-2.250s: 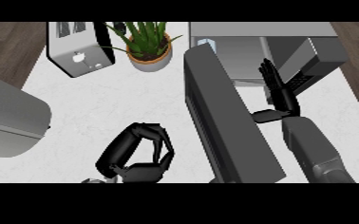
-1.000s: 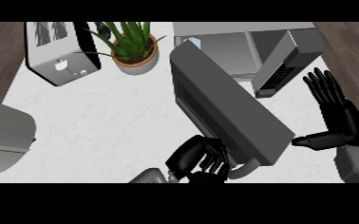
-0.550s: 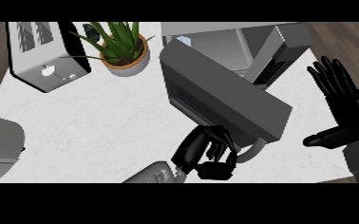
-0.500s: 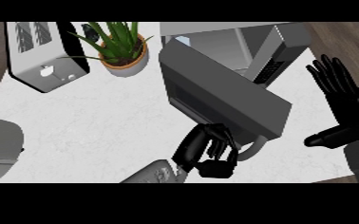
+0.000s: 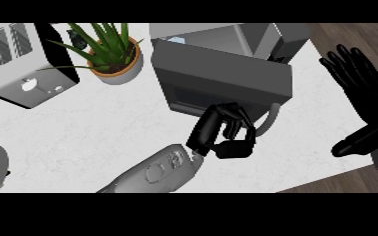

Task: Pick up the milk, place it into the microwave and close the microwave

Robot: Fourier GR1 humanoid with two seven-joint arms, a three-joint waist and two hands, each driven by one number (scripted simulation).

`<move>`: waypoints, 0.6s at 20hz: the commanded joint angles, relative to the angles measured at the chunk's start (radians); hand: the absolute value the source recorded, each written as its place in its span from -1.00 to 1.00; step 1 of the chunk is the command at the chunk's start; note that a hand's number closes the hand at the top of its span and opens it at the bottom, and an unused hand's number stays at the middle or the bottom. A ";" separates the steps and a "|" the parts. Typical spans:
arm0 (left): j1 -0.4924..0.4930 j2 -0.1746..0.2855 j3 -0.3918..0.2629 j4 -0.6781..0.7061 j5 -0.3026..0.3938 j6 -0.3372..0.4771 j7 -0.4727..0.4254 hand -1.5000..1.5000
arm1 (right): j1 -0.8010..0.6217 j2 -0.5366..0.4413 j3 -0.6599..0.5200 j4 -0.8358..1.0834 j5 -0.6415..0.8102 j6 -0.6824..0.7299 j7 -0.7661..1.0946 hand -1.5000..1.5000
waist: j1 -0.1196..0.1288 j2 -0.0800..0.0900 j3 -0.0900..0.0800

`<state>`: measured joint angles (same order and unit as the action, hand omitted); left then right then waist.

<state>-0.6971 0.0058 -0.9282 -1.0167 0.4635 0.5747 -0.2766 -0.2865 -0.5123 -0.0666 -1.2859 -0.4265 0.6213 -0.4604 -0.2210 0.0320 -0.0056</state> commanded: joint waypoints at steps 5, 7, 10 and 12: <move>-0.142 -0.006 0.086 0.103 0.136 0.056 0.012 1.00 | -0.023 -0.013 0.008 -0.058 -0.093 0.071 0.043 -1.00 | -0.064 0.017 0.001; -0.165 -0.006 0.120 0.117 0.165 0.064 -0.007 1.00 | -0.041 -0.015 0.005 -0.070 -0.123 0.064 0.072 -1.00 | -0.074 0.022 -0.002; -0.160 -0.006 0.176 0.108 0.227 0.067 -0.082 1.00 | -0.037 -0.029 0.006 -0.072 -0.146 0.091 0.083 -1.00 | -0.077 0.034 -0.003; -0.188 -0.006 0.191 0.135 0.251 0.058 -0.093 1.00 | -0.055 -0.035 0.001 -0.075 -0.166 0.083 0.106 -1.00 | -0.080 0.038 -0.002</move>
<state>-0.8431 -0.0003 -0.7932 -0.9064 0.6631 0.6280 -0.3241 -0.3263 -0.5374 -0.0626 -1.3554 -0.5568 0.6777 -0.3683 -0.2919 0.0619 -0.0075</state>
